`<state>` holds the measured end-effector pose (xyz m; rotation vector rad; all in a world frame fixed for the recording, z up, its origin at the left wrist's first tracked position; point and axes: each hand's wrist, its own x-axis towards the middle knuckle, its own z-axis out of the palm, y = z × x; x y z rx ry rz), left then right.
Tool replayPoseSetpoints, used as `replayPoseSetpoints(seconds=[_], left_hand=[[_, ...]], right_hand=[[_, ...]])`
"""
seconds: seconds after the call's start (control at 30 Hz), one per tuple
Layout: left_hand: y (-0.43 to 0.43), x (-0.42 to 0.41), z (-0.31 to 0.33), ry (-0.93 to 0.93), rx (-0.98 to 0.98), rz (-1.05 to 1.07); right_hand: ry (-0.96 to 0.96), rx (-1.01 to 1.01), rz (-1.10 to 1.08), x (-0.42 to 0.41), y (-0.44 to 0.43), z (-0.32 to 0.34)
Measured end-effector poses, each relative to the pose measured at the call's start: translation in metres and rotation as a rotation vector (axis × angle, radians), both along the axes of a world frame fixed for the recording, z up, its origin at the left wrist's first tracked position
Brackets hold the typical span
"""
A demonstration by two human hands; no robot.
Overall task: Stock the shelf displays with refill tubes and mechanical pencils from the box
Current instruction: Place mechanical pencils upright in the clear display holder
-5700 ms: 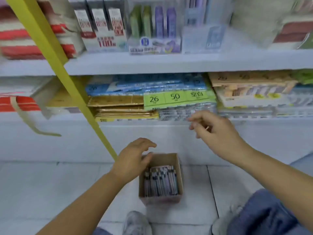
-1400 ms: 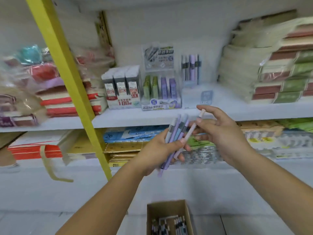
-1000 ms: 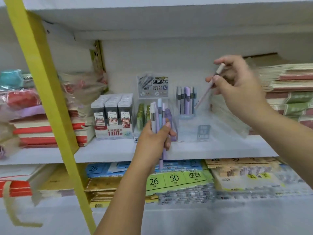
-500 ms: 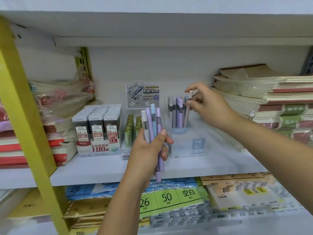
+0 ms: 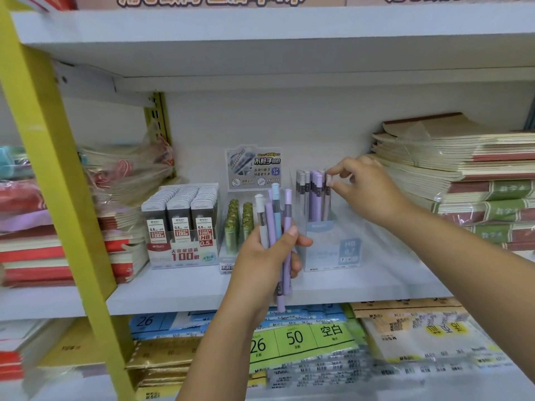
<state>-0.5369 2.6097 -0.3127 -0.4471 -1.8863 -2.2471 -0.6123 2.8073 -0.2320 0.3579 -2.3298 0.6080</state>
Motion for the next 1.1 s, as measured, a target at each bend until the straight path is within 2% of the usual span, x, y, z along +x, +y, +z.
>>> replayPoseSetpoints(seconds=[0.07, 0.13, 0.17, 0.27, 0.33, 0.47, 0.6, 0.7, 0.87, 1.1], left_hand=[[0.001, 0.004, 0.003, -0.004, 0.038, -0.039], [0.003, 0.007, 0.003, -0.007, 0.054, -0.068], [0.004, 0.007, 0.003, -0.009, 0.057, -0.078], [0.008, 0.007, 0.003, 0.003, 0.025, -0.101], [0.009, 0.006, 0.004, 0.013, -0.033, -0.123], [0.010, 0.000, 0.012, 0.039, -0.054, -0.134], [0.002, -0.008, 0.020, 0.015, -0.008, -0.063], [-0.003, -0.011, 0.019, -0.014, 0.012, -0.040], [-0.006, -0.014, 0.014, -0.007, 0.058, -0.057], [-0.007, -0.014, 0.013, 0.004, 0.058, -0.047]], right_hand=[[0.082, -0.035, -0.005, 0.015, -0.004, 0.005], [0.139, -0.158, 0.077, 0.036, -0.012, 0.009], [0.080, -0.246, 0.165, 0.047, -0.017, 0.009], [-0.263, -0.413, 0.451, 0.072, -0.035, 0.001], [-0.353, -0.481, 0.548, 0.077, -0.041, -0.007], [-0.259, -0.648, 0.543, 0.070, -0.041, -0.006], [0.065, -0.875, 0.544, 0.058, -0.024, 0.017], [0.255, -0.747, 0.490, 0.052, -0.012, 0.030], [0.237, -0.457, 0.347, 0.033, -0.013, 0.018], [0.168, -0.311, 0.288, 0.022, -0.016, -0.006]])
